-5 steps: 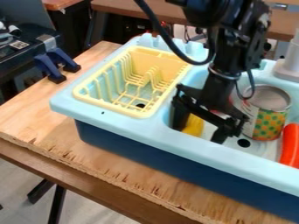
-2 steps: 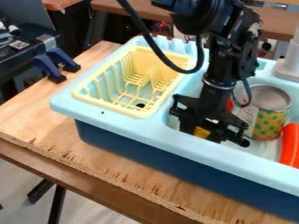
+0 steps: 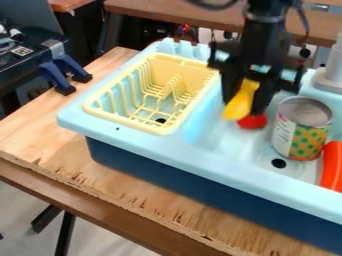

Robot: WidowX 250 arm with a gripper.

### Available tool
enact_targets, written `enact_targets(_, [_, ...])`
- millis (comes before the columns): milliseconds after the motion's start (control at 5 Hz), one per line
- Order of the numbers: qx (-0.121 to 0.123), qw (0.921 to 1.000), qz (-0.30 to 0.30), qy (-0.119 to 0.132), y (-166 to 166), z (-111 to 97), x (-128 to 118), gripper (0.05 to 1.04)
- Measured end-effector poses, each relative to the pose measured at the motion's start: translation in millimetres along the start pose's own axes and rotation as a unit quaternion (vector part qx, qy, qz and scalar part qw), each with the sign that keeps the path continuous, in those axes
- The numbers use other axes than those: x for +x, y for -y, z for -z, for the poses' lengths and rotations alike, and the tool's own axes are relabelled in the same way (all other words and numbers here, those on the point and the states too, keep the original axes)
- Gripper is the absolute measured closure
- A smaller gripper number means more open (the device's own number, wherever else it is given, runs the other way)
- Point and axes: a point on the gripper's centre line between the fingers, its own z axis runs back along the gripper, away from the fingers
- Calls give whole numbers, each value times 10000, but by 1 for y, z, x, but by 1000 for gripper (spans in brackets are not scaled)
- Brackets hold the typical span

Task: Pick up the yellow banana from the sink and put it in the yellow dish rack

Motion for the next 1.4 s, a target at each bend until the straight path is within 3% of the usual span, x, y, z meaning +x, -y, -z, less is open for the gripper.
enact_targets(200, [-93, 9998, -5, 168, -14, -24, 16, 573])
enact_targets(400, [-143, 9992, -315, 212, -46, -43, 12, 573])
enact_targets(600, [52, 9968, -780, -139, -78, -40, -10, 573])
enact_targets(800, [71, 9917, -1240, -341, -101, -33, -22, 573])
enact_targets(1000, [100, 9854, -1701, -46, -110, -24, -32, 573])
enact_targets(1200, [408, 9809, -1902, -1, -116, -7, -27, 573])
enact_targets(1400, [382, 9803, -1890, -433, -117, 29, -24, 573])
